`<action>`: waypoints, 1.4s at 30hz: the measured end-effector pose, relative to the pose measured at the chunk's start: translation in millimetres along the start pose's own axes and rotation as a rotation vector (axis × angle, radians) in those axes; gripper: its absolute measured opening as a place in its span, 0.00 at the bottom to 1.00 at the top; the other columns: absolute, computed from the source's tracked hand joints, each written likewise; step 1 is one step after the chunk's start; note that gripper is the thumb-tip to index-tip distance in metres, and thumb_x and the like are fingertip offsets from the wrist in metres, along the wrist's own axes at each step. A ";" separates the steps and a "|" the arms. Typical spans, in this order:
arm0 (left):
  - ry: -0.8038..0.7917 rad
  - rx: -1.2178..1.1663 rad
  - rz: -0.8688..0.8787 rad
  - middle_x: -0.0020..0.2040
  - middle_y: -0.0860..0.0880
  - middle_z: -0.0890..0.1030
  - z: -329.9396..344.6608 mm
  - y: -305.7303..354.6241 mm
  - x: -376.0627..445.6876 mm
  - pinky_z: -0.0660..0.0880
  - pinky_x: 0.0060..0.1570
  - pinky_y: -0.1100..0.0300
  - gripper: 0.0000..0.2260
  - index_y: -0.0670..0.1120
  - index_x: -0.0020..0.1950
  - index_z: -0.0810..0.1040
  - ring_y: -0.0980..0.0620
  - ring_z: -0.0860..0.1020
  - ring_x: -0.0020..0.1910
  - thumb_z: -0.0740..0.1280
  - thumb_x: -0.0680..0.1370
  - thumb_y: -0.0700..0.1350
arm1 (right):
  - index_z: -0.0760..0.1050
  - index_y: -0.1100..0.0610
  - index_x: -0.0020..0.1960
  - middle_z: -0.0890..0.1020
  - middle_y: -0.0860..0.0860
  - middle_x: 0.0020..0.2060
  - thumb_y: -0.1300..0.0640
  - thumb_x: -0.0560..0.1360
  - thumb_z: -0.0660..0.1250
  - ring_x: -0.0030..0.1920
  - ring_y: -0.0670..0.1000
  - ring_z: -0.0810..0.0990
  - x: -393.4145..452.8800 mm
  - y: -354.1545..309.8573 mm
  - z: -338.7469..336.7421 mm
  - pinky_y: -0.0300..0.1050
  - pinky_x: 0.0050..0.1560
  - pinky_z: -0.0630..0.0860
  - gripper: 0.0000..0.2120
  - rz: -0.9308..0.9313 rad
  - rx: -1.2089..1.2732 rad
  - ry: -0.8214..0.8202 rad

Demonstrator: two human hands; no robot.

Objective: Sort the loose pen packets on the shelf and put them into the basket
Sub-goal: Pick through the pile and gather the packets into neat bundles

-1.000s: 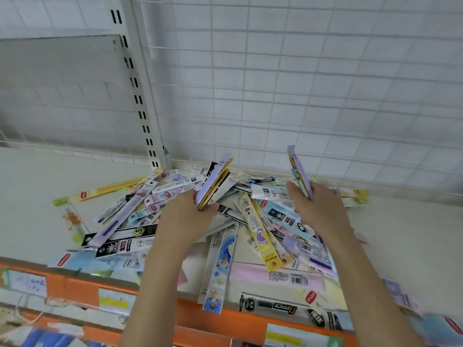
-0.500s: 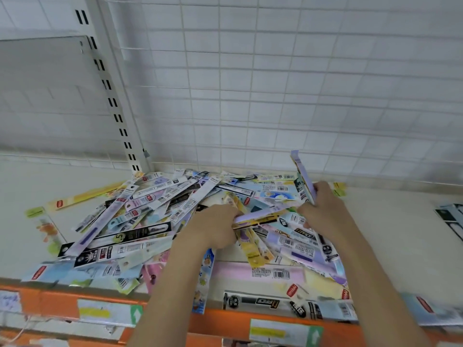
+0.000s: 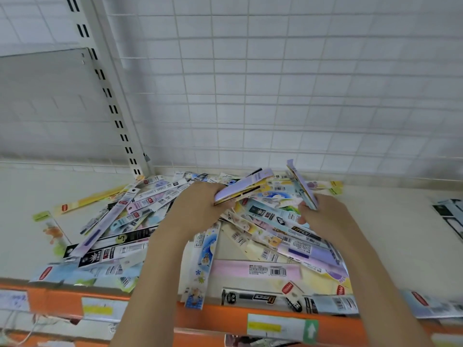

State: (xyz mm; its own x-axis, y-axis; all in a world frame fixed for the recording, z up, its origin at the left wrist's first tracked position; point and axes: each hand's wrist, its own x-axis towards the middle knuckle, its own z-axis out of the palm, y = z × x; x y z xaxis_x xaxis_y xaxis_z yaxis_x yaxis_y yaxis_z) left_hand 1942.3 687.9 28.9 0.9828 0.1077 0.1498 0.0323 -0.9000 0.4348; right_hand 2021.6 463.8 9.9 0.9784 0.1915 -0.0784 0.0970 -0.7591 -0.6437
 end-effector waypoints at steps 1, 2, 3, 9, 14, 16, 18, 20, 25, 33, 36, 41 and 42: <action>0.005 -0.007 0.003 0.29 0.54 0.70 0.1 0.0 -0.7 0.62 0.29 0.62 0.09 0.50 0.38 0.71 0.51 0.69 0.31 0.63 0.79 0.48 | 0.75 0.60 0.51 0.83 0.51 0.38 0.57 0.79 0.59 0.31 0.41 0.75 -0.4 1.8 -0.1 0.37 0.30 0.67 0.09 -0.002 0.001 0.002; 0.003 -0.017 0.008 0.30 0.53 0.70 0.0 0.7 -1.4 0.61 0.30 0.62 0.08 0.48 0.40 0.70 0.51 0.68 0.31 0.62 0.79 0.46 | 0.75 0.60 0.52 0.84 0.52 0.40 0.57 0.78 0.59 0.32 0.43 0.76 -0.4 4.1 -0.1 0.37 0.32 0.70 0.09 0.000 -0.002 0.001; -0.003 -0.036 0.005 0.31 0.52 0.69 0.4 1.9 -1.9 0.61 0.30 0.61 0.07 0.47 0.42 0.69 0.51 0.67 0.31 0.60 0.79 0.45 | 0.74 0.59 0.53 0.84 0.53 0.41 0.57 0.78 0.59 0.33 0.44 0.78 -0.7 6.7 0.1 0.39 0.35 0.72 0.09 0.001 -0.006 -0.001; -0.106 -0.007 0.015 0.39 0.45 0.75 10.2 7.7 -3.1 0.64 0.36 0.57 0.07 0.44 0.46 0.68 0.46 0.71 0.37 0.65 0.76 0.45 | 0.72 0.59 0.49 0.81 0.57 0.41 0.54 0.79 0.59 0.40 0.57 0.80 -5.6 17.1 -0.7 0.48 0.45 0.77 0.09 0.007 -0.048 -0.011; -0.280 0.100 -0.005 0.42 0.48 0.77 33.3 8.8 4.3 0.68 0.39 0.58 0.08 0.50 0.45 0.71 0.48 0.73 0.41 0.68 0.74 0.50 | 0.71 0.59 0.43 0.73 0.51 0.31 0.53 0.77 0.62 0.30 0.50 0.70 -10.7 20.4 -5.0 0.43 0.33 0.67 0.09 -0.029 -0.092 -0.001; -0.257 0.172 -0.021 0.43 0.48 0.78 41.9 7.8 7.4 0.67 0.38 0.59 0.04 0.51 0.44 0.71 0.48 0.73 0.41 0.66 0.75 0.47 | 0.73 0.60 0.45 0.74 0.51 0.31 0.53 0.77 0.63 0.30 0.51 0.71 -12.4 22.8 -7.9 0.43 0.33 0.67 0.09 -0.040 -0.082 0.010; -0.209 0.212 -0.015 0.38 0.50 0.74 45.9 7.8 8.8 0.66 0.38 0.60 0.05 0.50 0.42 0.70 0.48 0.72 0.40 0.64 0.76 0.46 | 0.74 0.60 0.46 0.75 0.51 0.31 0.54 0.77 0.64 0.31 0.51 0.72 -14.8 26.0 -10.9 0.43 0.33 0.68 0.09 -0.048 -0.071 0.019; -0.138 0.205 0.020 0.35 0.53 0.69 43.3 7.9 8.6 0.65 0.38 0.60 0.03 0.49 0.43 0.73 0.49 0.70 0.40 0.64 0.77 0.46 | 0.75 0.60 0.47 0.75 0.51 0.32 0.54 0.77 0.64 0.30 0.51 0.71 -17.8 29.2 -13.1 0.43 0.33 0.67 0.08 -0.057 -0.066 0.023; 0.051 0.204 0.094 0.36 0.51 0.67 27.5 7.8 7.4 0.68 0.43 0.55 0.02 0.47 0.45 0.72 0.48 0.66 0.41 0.63 0.78 0.43 | 0.76 0.60 0.47 0.76 0.52 0.34 0.53 0.76 0.65 0.33 0.52 0.72 -24.5 33.1 -17.8 0.43 0.33 0.66 0.09 -0.078 -0.070 -0.040; 0.070 0.029 0.024 0.34 0.47 0.73 31.4 20.4 0.2 0.62 0.30 0.57 0.06 0.45 0.53 0.70 0.46 0.69 0.32 0.60 0.80 0.46 | 0.78 0.56 0.50 0.82 0.50 0.47 0.46 0.65 0.76 0.47 0.52 0.81 -37.7 40.7 -25.5 0.47 0.49 0.76 0.20 -0.059 -0.182 -0.329; 0.037 0.020 0.011 0.40 0.44 0.77 35.4 26.8 -0.8 0.65 0.35 0.55 0.09 0.44 0.56 0.71 0.44 0.72 0.36 0.60 0.80 0.47 | 0.78 0.59 0.49 0.81 0.55 0.45 0.46 0.68 0.73 0.42 0.52 0.79 -35.5 45.3 -22.1 0.47 0.42 0.74 0.19 -0.067 -0.245 -0.302; 0.015 0.018 -0.022 0.36 0.46 0.76 37.6 34.4 -4.3 0.66 0.33 0.56 0.08 0.45 0.54 0.71 0.45 0.72 0.34 0.61 0.79 0.47 | 0.69 0.55 0.34 0.73 0.51 0.28 0.47 0.76 0.64 0.29 0.51 0.71 -31.6 44.1 -38.0 0.42 0.31 0.63 0.17 -0.079 -0.289 -0.128; 0.015 0.018 -0.028 0.37 0.46 0.77 37.5 35.5 -5.2 0.67 0.33 0.56 0.08 0.45 0.54 0.71 0.45 0.73 0.33 0.61 0.79 0.47 | 0.66 0.55 0.32 0.70 0.50 0.27 0.47 0.77 0.63 0.28 0.50 0.69 -30.2 44.2 -43.0 0.42 0.30 0.62 0.18 -0.077 -0.289 -0.090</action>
State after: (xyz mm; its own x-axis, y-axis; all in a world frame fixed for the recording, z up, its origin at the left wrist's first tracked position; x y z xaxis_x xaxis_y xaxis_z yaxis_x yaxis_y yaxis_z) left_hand 1945.2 639.5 10.3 0.9787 0.1389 0.1510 0.0631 -0.9040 0.4228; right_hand 2004.2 397.8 16.6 0.9473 0.2995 -0.1135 0.2303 -0.8832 -0.4085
